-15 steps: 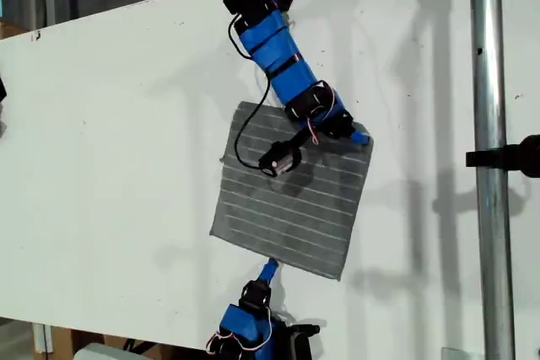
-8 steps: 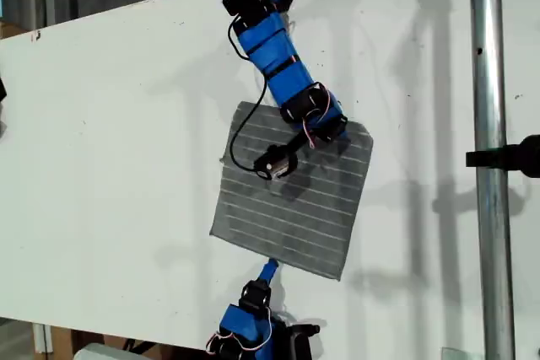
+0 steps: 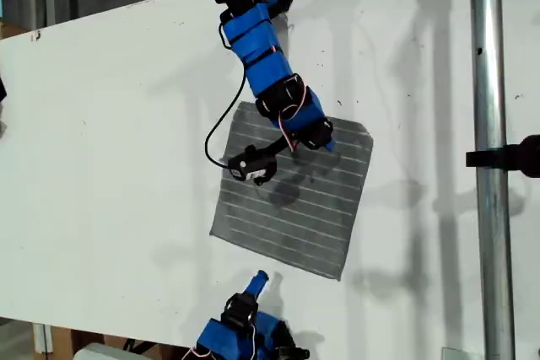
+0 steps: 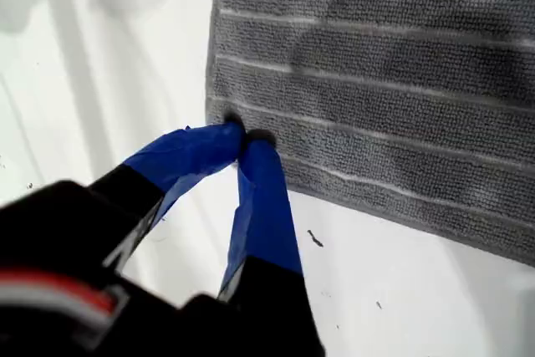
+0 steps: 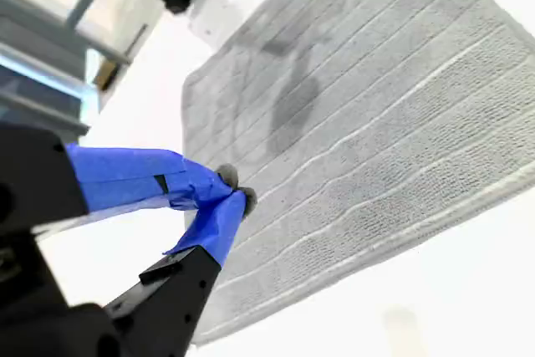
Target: Grasp corners of a towel and fold twice.
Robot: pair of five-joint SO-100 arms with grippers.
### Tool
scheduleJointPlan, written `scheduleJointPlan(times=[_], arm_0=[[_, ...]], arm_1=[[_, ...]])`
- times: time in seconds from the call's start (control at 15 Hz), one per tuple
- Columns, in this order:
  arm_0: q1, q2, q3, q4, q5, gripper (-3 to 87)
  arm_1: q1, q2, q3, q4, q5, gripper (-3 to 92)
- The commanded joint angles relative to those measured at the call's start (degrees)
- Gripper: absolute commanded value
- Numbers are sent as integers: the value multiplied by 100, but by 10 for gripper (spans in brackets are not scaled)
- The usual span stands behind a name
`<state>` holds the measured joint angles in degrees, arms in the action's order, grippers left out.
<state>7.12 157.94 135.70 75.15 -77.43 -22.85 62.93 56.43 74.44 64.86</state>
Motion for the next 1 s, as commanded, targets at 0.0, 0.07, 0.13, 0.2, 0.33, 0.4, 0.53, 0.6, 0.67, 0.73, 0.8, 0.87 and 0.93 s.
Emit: scheduleJointPlan(times=[0.0,0.07,0.13,0.2,0.33,0.4,0.53,0.6,0.67,0.73,0.8,0.87,0.93], arm_0=[[606,-2250,-2619,1380,272,-29],[914,-3129,-3691,2013,439,-29],[1274,-3700,-4412,2092,844,-29],[1503,-4017,-4746,2118,1020,-29],[1600,-3973,-4289,1995,1160,-29],[1635,-3955,-3885,1846,1169,-15],[1652,-3876,-3445,1406,1081,200],[1696,-3797,-3164,1143,1151,249],[1714,-3709,-2804,896,1257,288],[1731,-3700,-2566,738,1354,283],[1775,-3718,-2312,536,1406,283],[1828,-3814,-2083,325,1397,283],[1872,-4061,-1960,202,1301,280]], arm_1=[[62,360,-185,-97,-79,-2],[62,334,-185,-105,-79,-2],[62,334,-185,-105,-79,-2],[62,325,-176,-114,-79,-2],[44,299,-141,-202,-79,-2],[26,264,-141,-246,-70,-2],[-9,246,-132,-272,-35,-2],[-18,246,-132,-272,-35,-2],[-26,246,-123,-299,-26,-2],[-26,237,-123,-334,-26,-2],[-35,237,-123,-343,-26,-2],[-35,229,-123,-343,-26,-2],[-35,229,-123,-352,-26,-2]])
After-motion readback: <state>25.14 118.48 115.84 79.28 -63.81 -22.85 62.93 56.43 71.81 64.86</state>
